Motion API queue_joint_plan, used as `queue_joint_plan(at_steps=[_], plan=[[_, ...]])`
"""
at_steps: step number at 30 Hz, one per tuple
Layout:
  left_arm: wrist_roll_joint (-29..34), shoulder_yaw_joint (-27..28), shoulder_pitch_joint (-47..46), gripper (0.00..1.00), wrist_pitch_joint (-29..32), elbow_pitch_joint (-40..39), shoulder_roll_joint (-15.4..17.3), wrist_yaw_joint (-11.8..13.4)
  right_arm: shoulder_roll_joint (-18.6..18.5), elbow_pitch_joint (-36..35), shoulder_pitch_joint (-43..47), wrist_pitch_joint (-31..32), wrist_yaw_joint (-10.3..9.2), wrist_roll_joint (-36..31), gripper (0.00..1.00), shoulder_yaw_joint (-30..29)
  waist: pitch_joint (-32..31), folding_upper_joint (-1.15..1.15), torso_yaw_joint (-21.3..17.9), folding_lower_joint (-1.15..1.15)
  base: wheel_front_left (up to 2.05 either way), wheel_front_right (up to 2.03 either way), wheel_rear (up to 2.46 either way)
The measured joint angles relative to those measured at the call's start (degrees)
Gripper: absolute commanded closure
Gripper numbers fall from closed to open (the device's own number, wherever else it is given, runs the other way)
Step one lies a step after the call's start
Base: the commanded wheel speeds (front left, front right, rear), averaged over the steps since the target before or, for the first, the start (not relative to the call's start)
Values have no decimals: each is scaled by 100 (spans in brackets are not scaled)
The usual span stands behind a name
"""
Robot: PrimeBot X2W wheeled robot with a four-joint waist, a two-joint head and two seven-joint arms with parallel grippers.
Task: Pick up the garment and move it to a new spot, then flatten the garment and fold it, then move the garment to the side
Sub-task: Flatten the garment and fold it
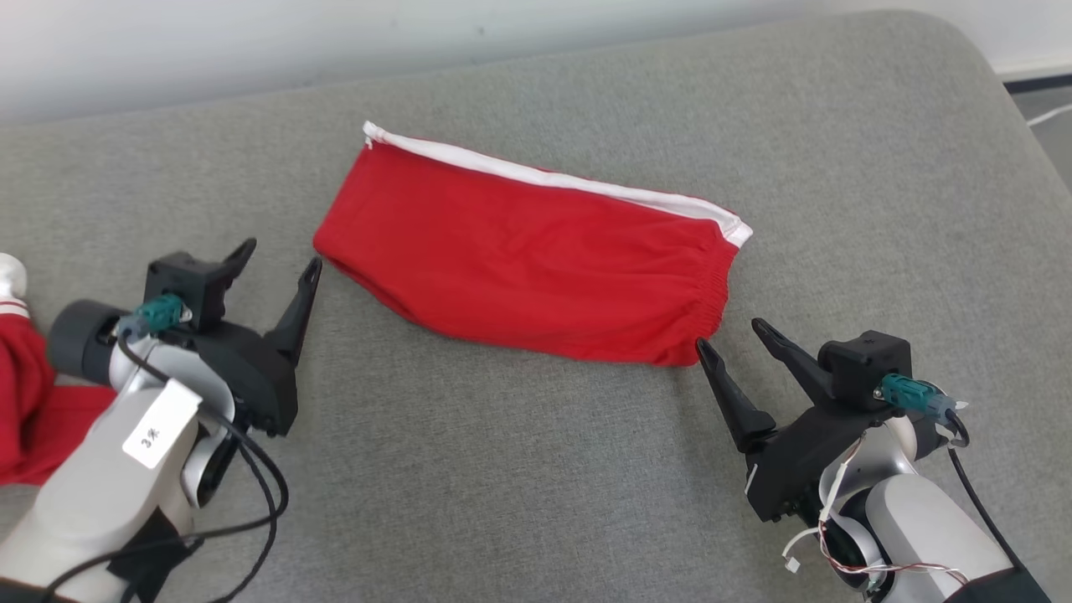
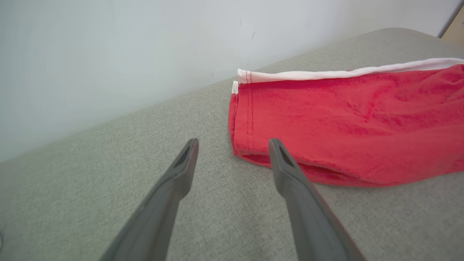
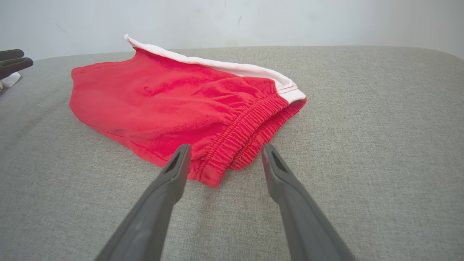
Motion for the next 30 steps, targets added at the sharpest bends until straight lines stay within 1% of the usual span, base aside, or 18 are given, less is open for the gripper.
queue_joint_plan(at_steps=[4,9,10,17,22,23,24,25,26,28,29,30], plan=[[44,-24,-185,0,1,53,-10,27,36,25,-74,-42,-49,-62,0,43,136,0,-73,0,0,0,0],[57,-12,-365,0,35,233,-23,19,176,69,-271,-91,-119,-107,0,111,296,0,-199,0,0,0,0],[66,-26,-408,0,63,287,-22,-26,200,89,-286,-93,-146,-137,0,130,327,0,-226,0,0,0,0],[14,-10,-656,0,163,547,-102,-126,346,156,-487,-152,-244,-230,0,178,578,0,-389,0,0,0,0],[18,-54,-811,0,414,903,-166,-155,464,283,-618,-197,-254,-281,0,227,753,1,-471,1,0,0,0],[91,-110,-829,12,465,971,-153,-157,485,324,-638,-198,-269,-285,43,253,782,1,-485,1,0,0,0],[103,-134,-856,64,485,1028,-158,-171,510,365,-663,-199,-286,-296,65,270,807,0,-498,1,0,0,0],[155,-227,-923,90,511,1073,-157,-171,525,385,-692,-200,-294,-319,100,286,827,0,-509,1,0,0,0],[264,-285,-992,100,515,1091,-152,-172,536,393,-714,-213,-294,-324,100,293,842,0,-517,0,0,0,0],[415,-382,-1094,100,558,1140,-190,-167,544,453,-725,-250,-294,-324,100,294,861,0,-521,0,0,0,0],[477,-421,-1168,100,557,1252,-279,-149,530,542,-725,-294,-294,-325,100,275,855,0,-502,1,0,0,0],[480,-430,-1168,100,557,1291,-301,-138,531,570,-729,-294,-294,-326,100,276,840,1,-490,1,0,0,0]])
